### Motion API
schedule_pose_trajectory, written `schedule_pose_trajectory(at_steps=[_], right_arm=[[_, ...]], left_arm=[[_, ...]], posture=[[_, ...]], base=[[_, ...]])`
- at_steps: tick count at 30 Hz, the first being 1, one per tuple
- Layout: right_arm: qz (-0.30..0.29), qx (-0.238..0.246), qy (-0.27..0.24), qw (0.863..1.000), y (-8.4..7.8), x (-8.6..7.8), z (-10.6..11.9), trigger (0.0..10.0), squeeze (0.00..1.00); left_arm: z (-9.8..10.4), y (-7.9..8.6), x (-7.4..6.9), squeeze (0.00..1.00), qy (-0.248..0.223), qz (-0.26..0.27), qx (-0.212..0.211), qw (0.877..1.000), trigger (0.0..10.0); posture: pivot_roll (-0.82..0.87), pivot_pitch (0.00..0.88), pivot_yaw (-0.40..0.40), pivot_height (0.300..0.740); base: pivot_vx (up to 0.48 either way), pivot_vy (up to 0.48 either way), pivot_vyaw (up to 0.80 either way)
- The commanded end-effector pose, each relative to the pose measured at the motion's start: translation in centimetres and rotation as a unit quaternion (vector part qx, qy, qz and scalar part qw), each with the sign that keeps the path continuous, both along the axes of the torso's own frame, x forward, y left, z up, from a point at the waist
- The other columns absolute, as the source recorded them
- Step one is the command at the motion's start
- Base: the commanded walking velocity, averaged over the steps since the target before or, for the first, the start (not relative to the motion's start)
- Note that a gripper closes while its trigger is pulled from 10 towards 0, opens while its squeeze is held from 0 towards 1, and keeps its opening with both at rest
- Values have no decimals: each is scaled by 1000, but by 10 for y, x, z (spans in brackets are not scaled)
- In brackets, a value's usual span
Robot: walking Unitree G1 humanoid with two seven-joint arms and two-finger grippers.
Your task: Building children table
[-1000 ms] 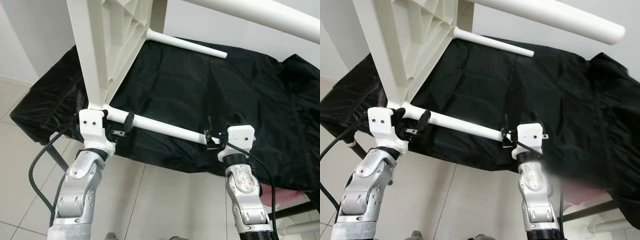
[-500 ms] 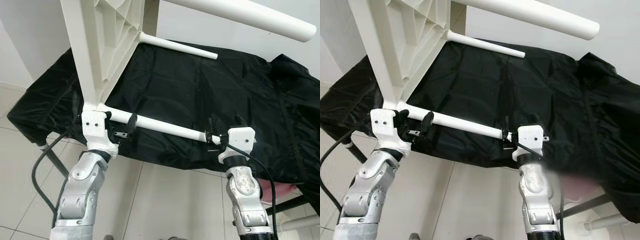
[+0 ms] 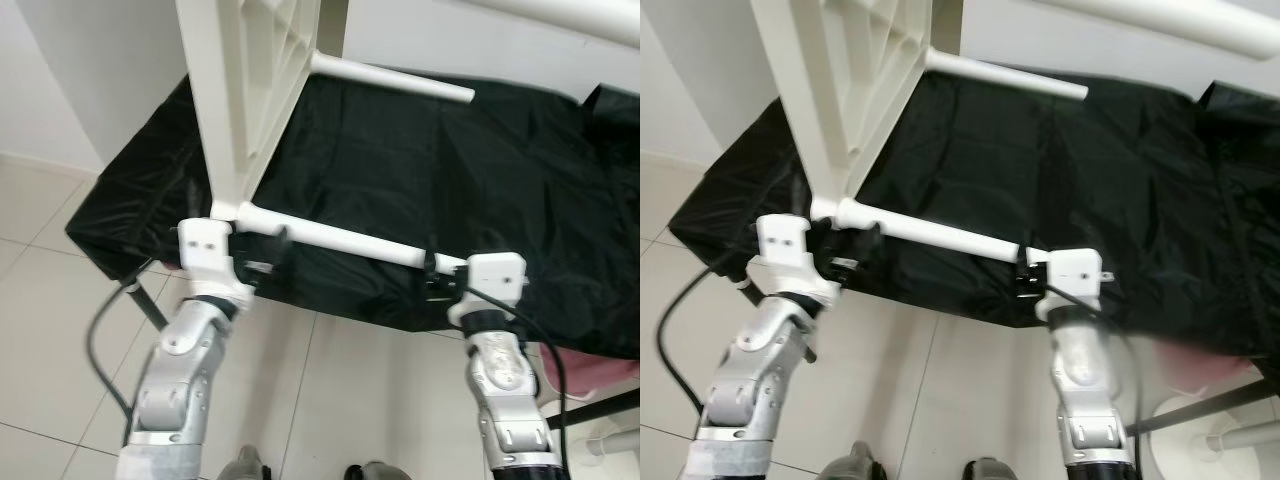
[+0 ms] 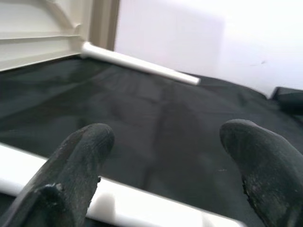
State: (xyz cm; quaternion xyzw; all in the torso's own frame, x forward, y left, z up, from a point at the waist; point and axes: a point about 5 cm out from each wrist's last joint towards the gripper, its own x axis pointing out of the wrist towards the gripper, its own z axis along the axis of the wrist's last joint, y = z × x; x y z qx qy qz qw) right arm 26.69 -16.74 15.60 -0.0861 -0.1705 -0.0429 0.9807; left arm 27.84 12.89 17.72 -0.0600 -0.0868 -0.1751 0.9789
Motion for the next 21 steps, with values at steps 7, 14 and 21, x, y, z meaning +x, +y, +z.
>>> schedule_pose_trajectory(at_steps=[7,14,21], right_arm=[[0,4,11,1000,2,-1,-7,10000,0],[-28,4,8,1000,-5,0,-7,10000,0],[-57,-4,-23,998,-13,1,4,10000,0]], left_arm=[[-4,3,-4,0,-6,1,29,1000,10000],[-10,-11,-10,0,-9,-64,77,995,10000],[-20,-22,-11,0,22,-106,94,990,10000]], posture=[[100,128,-82,740],[98,123,-80,740],[98,121,-78,740]], base=[[0,0,0],[0,0,0],[0,0,0]])
